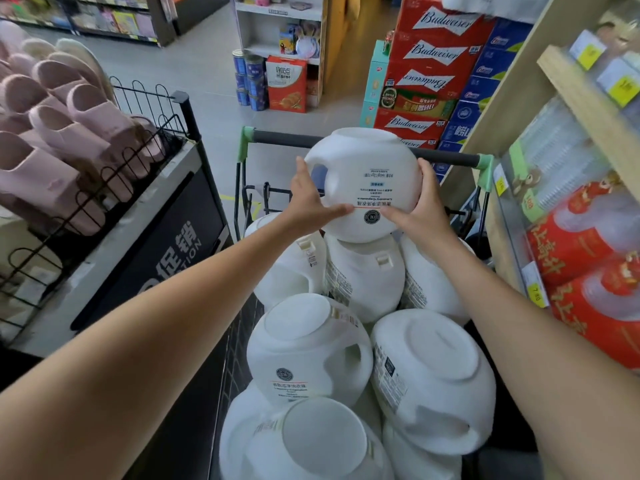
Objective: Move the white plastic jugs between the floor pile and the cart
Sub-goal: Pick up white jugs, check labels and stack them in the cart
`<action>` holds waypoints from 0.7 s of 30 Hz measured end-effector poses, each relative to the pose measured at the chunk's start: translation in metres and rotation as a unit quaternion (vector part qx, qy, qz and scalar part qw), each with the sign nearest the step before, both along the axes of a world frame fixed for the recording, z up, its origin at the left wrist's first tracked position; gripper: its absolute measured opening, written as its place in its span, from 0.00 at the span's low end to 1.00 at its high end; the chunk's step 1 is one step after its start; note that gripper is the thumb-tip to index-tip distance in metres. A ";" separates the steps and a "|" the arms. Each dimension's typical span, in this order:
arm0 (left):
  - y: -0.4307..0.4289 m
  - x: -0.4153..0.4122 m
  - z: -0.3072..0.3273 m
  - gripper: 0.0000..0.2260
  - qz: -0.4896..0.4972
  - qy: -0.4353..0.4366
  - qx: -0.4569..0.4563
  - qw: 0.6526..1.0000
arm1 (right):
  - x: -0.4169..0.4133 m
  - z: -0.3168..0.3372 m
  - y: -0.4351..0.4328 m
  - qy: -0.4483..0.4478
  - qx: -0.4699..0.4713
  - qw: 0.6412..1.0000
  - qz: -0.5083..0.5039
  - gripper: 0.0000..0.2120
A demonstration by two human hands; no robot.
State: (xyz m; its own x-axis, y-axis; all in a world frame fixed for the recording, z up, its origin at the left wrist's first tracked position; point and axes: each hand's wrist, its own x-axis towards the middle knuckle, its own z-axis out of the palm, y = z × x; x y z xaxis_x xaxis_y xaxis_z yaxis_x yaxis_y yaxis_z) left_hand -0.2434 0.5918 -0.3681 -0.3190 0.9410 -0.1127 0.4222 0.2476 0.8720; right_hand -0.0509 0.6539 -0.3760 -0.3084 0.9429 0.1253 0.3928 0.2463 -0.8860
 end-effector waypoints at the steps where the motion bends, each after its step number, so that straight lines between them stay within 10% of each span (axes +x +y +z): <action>1: 0.000 0.001 0.001 0.55 0.000 0.005 -0.004 1.000 | 0.001 0.000 0.001 -0.002 -0.010 1.000 0.000 0.47; 9: -0.012 0.004 0.015 0.50 -0.006 0.038 0.009 0.999 | 0.000 0.003 -0.010 -0.001 -0.044 0.999 -0.003 0.51; 21: -0.119 0.037 0.072 0.31 -0.149 0.023 0.059 0.987 | 0.038 0.060 -0.138 0.019 -0.064 0.993 -0.097 0.29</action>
